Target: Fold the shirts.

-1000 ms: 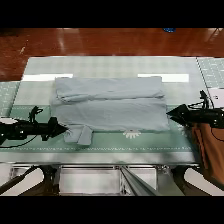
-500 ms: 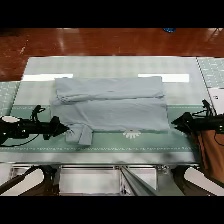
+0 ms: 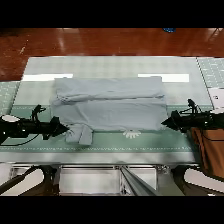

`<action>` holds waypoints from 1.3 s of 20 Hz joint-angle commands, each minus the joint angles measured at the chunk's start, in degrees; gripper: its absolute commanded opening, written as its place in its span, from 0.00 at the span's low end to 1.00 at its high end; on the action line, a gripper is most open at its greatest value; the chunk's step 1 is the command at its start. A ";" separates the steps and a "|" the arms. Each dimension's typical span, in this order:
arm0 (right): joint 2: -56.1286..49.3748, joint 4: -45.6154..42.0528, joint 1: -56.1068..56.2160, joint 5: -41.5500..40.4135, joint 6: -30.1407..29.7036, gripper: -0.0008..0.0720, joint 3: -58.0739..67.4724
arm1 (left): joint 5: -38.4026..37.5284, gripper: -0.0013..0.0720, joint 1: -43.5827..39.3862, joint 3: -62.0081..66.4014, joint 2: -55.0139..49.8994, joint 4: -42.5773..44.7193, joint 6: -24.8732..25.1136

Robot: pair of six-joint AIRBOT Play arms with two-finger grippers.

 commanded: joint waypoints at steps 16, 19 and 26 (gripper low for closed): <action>-23.34 3.56 7.96 -1.42 4.66 0.04 47.21 | -2.78 0.04 -10.49 60.57 -31.80 -2.25 -11.13; -28.13 5.79 7.96 -1.60 4.81 0.04 52.19 | -3.89 0.04 -11.19 65.26 -38.07 -2.25 -11.74; -30.84 7.37 5.60 -2.82 4.57 0.58 54.73 | -10.40 0.71 -8.50 68.41 -41.94 -0.04 -12.70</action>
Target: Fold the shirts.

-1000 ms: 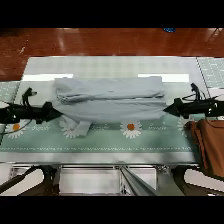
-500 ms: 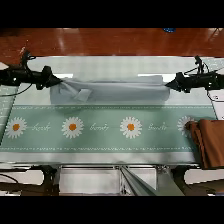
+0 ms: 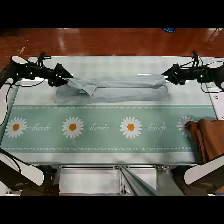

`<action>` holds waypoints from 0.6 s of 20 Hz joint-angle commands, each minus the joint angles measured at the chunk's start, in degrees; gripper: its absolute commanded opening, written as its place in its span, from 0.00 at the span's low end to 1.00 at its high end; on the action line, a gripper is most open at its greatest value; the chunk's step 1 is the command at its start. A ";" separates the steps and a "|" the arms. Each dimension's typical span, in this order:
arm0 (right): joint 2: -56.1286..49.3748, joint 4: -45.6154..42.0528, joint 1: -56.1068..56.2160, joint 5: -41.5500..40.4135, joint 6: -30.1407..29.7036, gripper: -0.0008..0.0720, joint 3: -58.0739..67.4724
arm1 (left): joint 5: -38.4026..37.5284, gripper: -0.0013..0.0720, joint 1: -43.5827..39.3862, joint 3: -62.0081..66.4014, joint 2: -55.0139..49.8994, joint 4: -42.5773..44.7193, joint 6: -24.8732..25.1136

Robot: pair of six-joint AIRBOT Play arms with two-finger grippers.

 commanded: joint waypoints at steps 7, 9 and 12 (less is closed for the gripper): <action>-1.11 -11.34 -7.04 7.80 5.97 0.58 1.20 | -7.74 0.71 8.31 -0.39 18.47 22.16 -1.86; -2.19 -11.28 -5.18 7.43 5.90 0.58 0.46 | 2.60 0.71 6.27 -10.51 29.55 23.15 -1.84; -4.37 -7.93 -1.51 6.71 5.09 0.58 0.48 | 13.14 0.71 1.03 -25.11 43.25 23.02 -1.86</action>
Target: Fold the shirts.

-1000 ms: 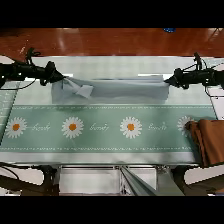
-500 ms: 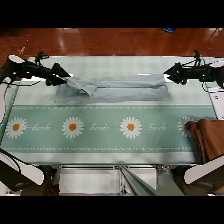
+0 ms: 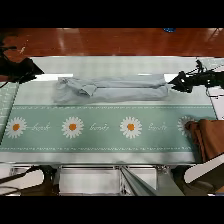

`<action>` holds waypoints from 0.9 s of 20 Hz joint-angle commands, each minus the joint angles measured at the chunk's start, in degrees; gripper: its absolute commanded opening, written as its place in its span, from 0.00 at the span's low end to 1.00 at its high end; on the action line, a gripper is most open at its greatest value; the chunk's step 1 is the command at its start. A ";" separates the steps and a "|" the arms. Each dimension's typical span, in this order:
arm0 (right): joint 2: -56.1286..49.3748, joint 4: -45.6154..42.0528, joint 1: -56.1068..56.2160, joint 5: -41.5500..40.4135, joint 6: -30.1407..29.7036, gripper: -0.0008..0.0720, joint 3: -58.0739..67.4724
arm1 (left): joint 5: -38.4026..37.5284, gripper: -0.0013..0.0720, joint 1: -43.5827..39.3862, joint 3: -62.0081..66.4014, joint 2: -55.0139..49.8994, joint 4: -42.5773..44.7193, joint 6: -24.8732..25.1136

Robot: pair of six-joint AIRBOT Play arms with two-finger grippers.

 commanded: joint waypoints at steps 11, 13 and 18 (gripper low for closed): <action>3.87 -0.07 8.96 5.95 -1.81 0.04 1.01 | 16.52 0.04 -16.37 -17.31 11.87 -4.28 2.08; 12.61 -5.90 8.59 6.73 -2.23 0.04 -3.37 | 17.05 0.04 -19.87 -17.29 10.51 -8.04 6.05; 39.87 -7.85 7.39 6.49 -3.39 0.04 -19.93 | 20.35 0.04 -34.95 -10.93 -0.22 -8.02 4.92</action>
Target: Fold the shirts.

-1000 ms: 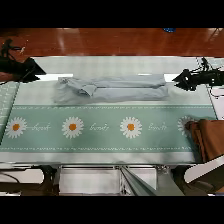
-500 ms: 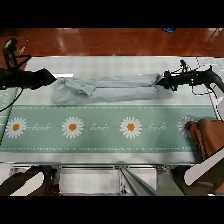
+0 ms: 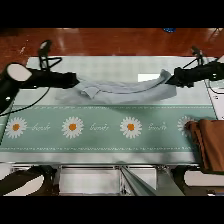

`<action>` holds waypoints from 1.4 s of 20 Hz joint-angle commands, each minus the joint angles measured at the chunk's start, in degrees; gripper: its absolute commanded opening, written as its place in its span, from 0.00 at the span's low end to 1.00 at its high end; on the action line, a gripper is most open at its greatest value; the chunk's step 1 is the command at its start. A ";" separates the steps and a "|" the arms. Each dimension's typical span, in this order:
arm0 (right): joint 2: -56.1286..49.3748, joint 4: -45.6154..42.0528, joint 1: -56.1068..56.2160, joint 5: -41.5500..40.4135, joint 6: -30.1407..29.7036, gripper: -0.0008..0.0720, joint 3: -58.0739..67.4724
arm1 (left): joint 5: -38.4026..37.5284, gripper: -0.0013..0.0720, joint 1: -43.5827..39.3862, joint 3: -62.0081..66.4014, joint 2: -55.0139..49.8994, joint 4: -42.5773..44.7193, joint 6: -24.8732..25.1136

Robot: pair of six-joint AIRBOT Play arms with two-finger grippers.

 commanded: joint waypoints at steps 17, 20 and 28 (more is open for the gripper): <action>44.22 6.47 -0.13 2.34 4.68 0.04 -18.21 | -11.78 0.04 -32.98 37.70 -42.45 -17.99 -5.22; 41.94 7.96 1.03 -0.52 4.94 0.04 -18.21 | -19.56 0.04 -23.45 37.64 -37.42 -16.50 -3.48; 18.84 9.94 24.63 -17.44 4.87 0.04 -11.93 | -30.73 0.04 3.67 27.89 -1.86 14.91 -7.63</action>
